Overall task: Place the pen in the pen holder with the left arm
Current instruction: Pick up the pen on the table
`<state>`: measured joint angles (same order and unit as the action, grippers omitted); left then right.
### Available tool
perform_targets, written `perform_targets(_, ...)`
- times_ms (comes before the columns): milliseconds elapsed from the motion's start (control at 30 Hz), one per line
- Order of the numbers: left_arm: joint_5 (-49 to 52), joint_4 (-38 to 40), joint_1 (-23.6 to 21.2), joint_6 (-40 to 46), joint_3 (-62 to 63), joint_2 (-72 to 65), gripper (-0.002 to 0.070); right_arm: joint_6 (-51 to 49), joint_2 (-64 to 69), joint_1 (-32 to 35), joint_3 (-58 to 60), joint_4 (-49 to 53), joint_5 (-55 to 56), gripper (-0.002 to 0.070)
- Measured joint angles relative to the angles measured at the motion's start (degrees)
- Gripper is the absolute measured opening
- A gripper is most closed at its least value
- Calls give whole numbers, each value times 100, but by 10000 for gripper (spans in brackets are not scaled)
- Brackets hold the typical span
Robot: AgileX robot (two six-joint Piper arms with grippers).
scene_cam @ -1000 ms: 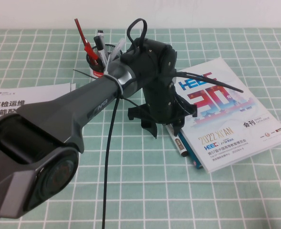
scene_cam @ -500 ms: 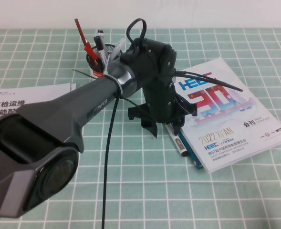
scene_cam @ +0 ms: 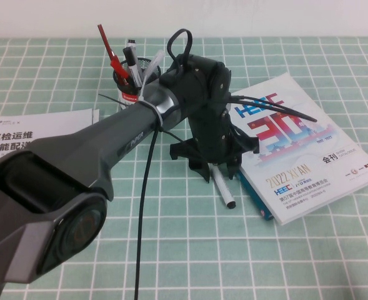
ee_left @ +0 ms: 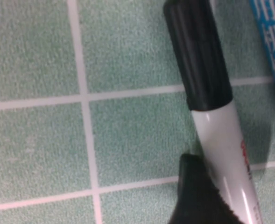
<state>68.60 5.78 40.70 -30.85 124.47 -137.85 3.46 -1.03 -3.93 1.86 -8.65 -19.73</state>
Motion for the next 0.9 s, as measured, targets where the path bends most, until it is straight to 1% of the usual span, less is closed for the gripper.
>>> perform_targets(133, 34, -41, -10, 57, 0, 0, 276, 0, 0, 0, 0, 0, 0, -22)
perform_targets(200, 80, -73, -10, 84, 0, 0, 232, 0, 0, 0, 0, 0, 0, -22)
perform_targets(300, 134, -124, -21, 230, 10, -9, 137, 0, 0, 0, 0, 0, 0, -22)
perform_targets(600, 209, -156, -41, 864, 10, 30, 129, 0, 0, 0, 0, 0, 0, -22)
perform_targets(700, 261, -462, 0, 1102, -50, 128, 118, 0, 0, 0, 0, 0, 0, -22)
perform_targets(900, 215, -1650, 375, 1282, -60, 826, 118, 0, 0, 0, 0, 0, 0, -22)
